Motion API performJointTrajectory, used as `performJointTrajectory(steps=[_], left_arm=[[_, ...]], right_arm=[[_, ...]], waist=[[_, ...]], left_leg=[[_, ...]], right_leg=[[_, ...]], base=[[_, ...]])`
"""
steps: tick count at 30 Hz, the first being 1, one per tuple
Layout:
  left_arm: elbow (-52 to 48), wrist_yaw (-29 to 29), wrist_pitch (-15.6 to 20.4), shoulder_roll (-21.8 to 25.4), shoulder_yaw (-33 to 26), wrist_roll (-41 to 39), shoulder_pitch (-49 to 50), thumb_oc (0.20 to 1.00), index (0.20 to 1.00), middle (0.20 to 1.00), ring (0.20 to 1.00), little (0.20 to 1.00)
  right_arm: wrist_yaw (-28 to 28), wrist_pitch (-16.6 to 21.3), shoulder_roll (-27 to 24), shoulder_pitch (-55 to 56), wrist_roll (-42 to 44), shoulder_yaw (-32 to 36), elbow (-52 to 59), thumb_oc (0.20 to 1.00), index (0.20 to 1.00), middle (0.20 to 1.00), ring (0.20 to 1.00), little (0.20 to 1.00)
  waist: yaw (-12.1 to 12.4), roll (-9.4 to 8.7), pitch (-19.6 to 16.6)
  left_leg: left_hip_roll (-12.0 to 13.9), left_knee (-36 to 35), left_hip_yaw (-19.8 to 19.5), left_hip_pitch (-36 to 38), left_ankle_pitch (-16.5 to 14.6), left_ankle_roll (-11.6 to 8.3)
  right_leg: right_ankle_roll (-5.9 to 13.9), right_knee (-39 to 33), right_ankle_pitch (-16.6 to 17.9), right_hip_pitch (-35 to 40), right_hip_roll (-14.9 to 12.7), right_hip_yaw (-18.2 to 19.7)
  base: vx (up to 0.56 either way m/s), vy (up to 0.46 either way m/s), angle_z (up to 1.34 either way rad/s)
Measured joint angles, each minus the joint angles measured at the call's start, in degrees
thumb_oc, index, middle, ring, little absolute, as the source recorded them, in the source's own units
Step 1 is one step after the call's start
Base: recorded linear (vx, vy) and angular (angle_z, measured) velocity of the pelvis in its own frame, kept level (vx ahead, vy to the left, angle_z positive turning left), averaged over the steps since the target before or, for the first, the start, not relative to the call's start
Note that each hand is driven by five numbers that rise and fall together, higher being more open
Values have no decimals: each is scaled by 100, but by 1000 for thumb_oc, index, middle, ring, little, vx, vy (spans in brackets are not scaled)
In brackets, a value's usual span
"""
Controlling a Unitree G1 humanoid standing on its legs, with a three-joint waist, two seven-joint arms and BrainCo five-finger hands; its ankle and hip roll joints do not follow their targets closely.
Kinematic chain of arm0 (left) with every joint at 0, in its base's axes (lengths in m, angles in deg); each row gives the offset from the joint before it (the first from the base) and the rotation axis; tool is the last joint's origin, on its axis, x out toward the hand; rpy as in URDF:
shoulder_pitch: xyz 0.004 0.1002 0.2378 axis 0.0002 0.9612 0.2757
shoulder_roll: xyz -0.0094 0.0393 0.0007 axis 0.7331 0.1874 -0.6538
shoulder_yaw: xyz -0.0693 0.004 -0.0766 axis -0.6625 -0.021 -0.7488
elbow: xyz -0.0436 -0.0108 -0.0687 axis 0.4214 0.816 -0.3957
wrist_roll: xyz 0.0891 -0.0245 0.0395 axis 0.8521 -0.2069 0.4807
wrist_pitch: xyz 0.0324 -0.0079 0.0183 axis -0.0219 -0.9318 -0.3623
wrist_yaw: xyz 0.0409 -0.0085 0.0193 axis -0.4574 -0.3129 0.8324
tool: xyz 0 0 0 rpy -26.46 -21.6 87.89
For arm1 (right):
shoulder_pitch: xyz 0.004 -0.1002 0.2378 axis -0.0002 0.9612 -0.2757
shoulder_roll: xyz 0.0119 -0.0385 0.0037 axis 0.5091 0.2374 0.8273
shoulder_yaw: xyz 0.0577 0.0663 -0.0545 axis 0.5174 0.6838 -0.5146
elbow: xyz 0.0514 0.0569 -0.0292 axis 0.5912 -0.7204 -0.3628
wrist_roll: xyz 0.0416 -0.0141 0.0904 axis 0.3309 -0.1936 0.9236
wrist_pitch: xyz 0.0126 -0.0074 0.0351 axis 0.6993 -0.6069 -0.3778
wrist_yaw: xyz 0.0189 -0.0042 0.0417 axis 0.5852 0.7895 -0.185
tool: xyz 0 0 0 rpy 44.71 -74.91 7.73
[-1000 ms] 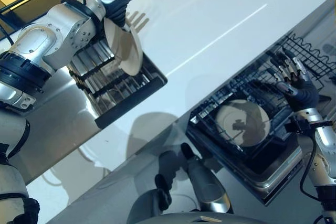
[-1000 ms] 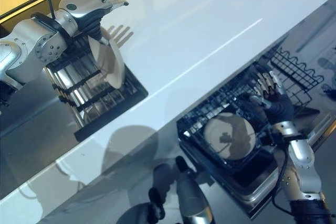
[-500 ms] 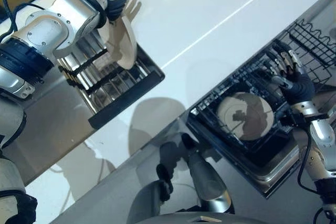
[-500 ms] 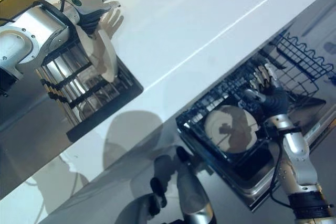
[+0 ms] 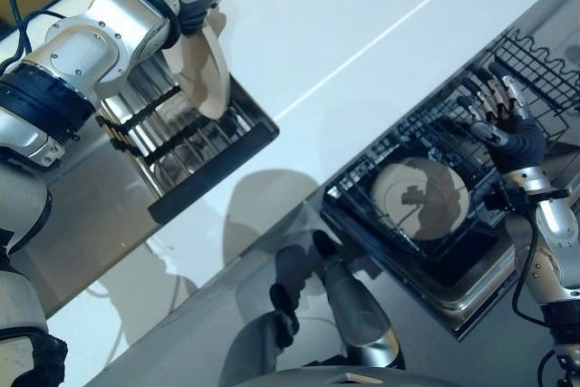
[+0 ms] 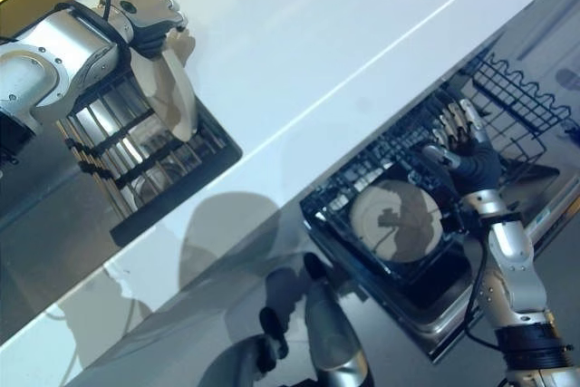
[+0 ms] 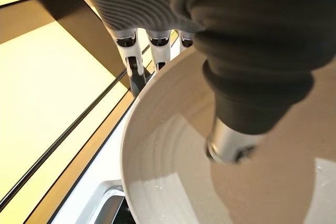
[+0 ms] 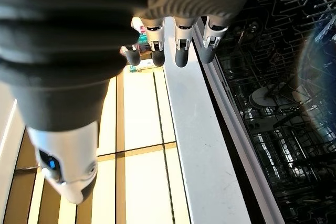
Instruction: Pick up plates and place into dishwasher.
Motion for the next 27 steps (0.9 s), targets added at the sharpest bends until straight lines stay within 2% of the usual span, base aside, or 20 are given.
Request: performJointTrajectory(steps=[12, 18, 23, 27], left_arm=[[9, -260, 285, 29, 9, -95, -125, 200, 200, 200, 200, 200], [-11, -270, 367, 57, 18, -241, -151, 200, 200, 200, 200, 200], [-28, -184, 624, 147, 121, -546, -132, 200, 200, 200, 200, 200], [-407, 234, 844, 463, 188, -1010, -8, 200, 200, 200, 200, 200]], right_arm=[[51, 16, 2, -93, 0, -177, -62, 1000, 1000, 1000, 1000, 1000], [53, 158, 2, -100, 1, -199, -154, 1000, 1000, 1000, 1000, 1000], [45, 168, 13, -97, 0, -199, -263, 1000, 1000, 1000, 1000, 1000], [29, 159, 32, -48, 0, -188, -284, 1000, 1000, 1000, 1000, 1000]], waist=[[26, 0, 0], [132, 0, -2], [179, 5, -21], [223, 9, -33]], left_leg=[[1, 10, 15, 4, 0, 0], [7, 21, 14, 22, 0, 0], [28, -36, 13, 237, -6, -7], [49, -123, 20, 472, -6, -10]], right_leg=[[3, -3, 4, 5, 4, 1], [-2, -7, 8, 18, 13, 1], [-13, -81, 2, 235, 42, -4], [-39, -118, -18, 444, 56, -7]], base=[[0, 0, 0], [0, 0, 0], [54, 8, -1], [97, -14, -3]])
